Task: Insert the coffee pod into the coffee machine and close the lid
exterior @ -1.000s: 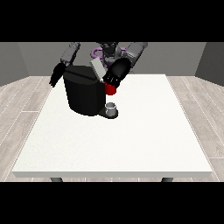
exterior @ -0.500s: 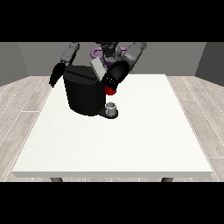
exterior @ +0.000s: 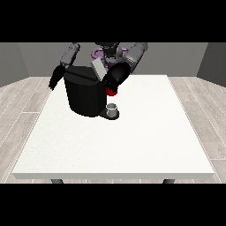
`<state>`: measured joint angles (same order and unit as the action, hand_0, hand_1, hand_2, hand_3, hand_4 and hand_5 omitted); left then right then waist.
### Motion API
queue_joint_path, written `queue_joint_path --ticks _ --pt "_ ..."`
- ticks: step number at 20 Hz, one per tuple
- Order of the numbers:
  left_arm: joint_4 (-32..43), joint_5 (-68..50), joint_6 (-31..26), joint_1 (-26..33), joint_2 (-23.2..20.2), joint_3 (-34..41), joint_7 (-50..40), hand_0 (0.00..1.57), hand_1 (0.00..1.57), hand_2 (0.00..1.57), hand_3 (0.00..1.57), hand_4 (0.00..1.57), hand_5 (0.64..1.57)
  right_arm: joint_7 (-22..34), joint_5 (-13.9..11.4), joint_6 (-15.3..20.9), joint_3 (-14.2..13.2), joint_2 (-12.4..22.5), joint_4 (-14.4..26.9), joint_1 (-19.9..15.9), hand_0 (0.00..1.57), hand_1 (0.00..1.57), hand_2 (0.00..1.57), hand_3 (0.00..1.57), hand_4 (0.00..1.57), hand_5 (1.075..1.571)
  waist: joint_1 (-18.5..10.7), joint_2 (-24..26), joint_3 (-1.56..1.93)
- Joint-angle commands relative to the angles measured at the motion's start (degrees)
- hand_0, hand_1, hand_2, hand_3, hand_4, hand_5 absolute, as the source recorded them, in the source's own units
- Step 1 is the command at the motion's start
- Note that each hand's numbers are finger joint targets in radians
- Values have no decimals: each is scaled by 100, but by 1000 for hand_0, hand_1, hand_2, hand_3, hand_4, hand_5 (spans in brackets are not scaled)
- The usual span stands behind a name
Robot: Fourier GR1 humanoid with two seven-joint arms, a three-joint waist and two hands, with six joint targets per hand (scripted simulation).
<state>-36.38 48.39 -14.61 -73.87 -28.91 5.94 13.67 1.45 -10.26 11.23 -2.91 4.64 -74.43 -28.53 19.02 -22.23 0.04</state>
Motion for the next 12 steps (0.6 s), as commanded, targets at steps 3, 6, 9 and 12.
queue_joint_path --ticks 3,6,9,12 --pt "35 249 244 -115 -118 -110 151 1044 1044 1049 744 0 1571 -44 -221 233 165 -161 -38 -43 0 0 0 0 74 1571 39 -138 -3" --pt "146 198 314 -13 -486 47 591 815 815 912 662 0 1571 269 -197 -1 147 96 -263 -117 0 0 0 0 215 1571 76 -228 -7" --pt "-10 424 406 -117 -135 -158 31 0 0 686 554 0 1571 -120 -11 -116 22 77 66 -92 0 0 0 0 161 1571 91 -149 -1" --pt "95 397 450 -30 -251 -65 213 0 0 623 490 0 1571 -43 -217 101 174 -65 -27 39 0 0 0 0 87 1571 50 -135 -4"
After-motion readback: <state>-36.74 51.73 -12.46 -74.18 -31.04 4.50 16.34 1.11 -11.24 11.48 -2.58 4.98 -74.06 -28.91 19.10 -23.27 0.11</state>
